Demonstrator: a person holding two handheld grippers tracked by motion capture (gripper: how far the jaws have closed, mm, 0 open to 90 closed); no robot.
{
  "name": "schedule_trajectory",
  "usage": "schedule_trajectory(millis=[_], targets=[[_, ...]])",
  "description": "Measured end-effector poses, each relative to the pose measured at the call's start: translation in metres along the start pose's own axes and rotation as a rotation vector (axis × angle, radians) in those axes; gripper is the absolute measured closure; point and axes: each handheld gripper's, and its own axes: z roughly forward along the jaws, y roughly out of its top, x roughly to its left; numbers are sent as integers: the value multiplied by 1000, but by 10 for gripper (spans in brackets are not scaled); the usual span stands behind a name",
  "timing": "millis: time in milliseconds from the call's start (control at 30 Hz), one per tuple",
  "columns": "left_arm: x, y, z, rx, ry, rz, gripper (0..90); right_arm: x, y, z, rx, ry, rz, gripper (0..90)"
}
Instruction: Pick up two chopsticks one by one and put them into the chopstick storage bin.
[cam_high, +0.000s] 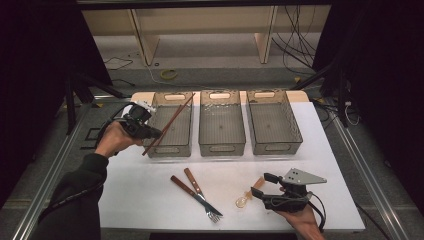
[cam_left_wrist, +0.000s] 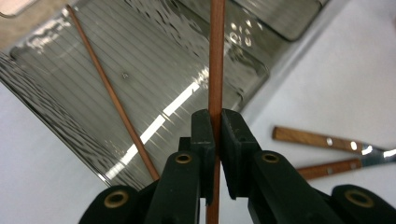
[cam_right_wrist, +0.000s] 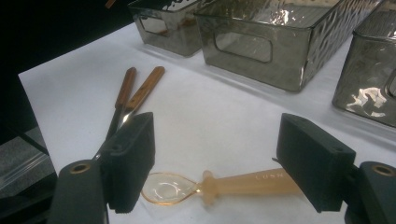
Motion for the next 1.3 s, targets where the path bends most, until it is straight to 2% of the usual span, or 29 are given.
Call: schedule_trajectory(millis=[333,567,933,1300], targets=[[20,19,1,-66,35,-88,835,0,0,0,-5,4,1,289],[32,26,11,-86,81,-140,835,-1,0,-1,-5,7,2,289],[36,24,31,-68,99,-185,834,-1,0,-1,-5,9,1,290],[39,13,44,-58,90,-227,834,-1,0,-1,-7,7,0,290]])
